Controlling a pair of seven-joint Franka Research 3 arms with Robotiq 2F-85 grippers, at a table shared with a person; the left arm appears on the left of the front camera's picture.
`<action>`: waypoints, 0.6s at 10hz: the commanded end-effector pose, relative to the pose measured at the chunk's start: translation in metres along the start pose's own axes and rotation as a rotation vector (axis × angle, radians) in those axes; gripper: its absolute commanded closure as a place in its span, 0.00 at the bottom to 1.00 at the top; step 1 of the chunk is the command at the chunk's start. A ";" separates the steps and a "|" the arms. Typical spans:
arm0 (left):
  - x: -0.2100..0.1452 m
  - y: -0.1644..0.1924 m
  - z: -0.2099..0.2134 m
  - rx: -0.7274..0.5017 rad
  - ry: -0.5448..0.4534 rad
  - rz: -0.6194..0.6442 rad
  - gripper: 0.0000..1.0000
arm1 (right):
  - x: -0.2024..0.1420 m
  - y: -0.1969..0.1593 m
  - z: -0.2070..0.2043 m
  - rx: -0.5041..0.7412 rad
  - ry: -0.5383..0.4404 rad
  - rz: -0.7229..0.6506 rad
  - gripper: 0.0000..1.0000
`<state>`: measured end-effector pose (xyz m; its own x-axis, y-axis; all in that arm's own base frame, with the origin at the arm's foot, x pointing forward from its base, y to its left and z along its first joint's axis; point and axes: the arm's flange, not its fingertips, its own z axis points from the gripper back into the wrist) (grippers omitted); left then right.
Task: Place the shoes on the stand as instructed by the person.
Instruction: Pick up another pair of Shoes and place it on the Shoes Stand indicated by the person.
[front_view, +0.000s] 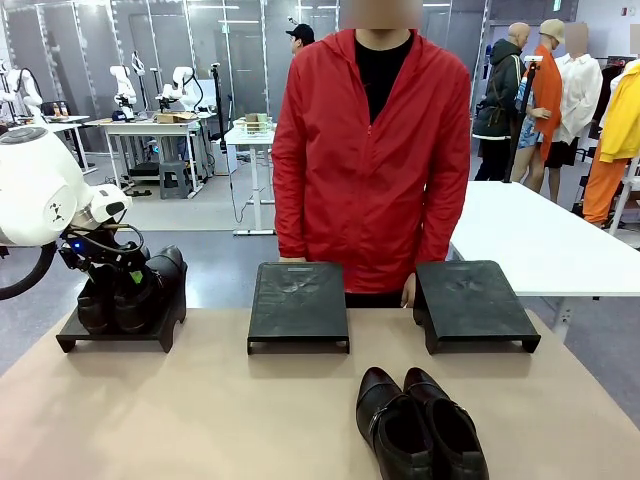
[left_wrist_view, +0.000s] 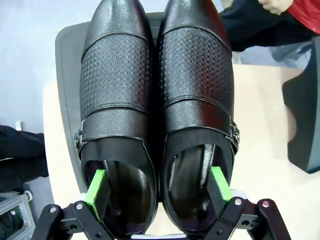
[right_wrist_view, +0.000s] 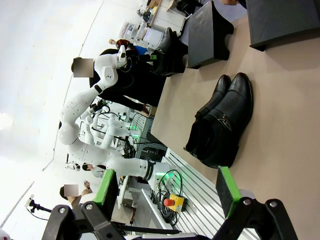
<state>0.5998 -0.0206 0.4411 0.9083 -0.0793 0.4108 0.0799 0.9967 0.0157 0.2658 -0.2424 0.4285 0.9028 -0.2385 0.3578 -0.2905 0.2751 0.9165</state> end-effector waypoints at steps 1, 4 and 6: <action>-0.011 0.011 0.029 -0.064 -0.013 -0.004 0.00 | 0.001 0.001 0.001 0.014 -0.009 0.017 0.00; -0.071 0.054 0.096 -0.335 0.013 -0.032 0.00 | 0.001 0.001 0.001 0.014 -0.009 0.017 0.00; -0.106 0.084 0.123 -0.497 0.001 -0.041 0.00 | 0.001 0.001 0.001 0.014 -0.009 0.017 0.00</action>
<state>0.4761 0.0492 0.5149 0.8837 -0.0961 0.4580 0.2753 0.8982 -0.3427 0.2661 -0.2422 0.4283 0.9033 -0.2377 0.3571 -0.2900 0.2748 0.9167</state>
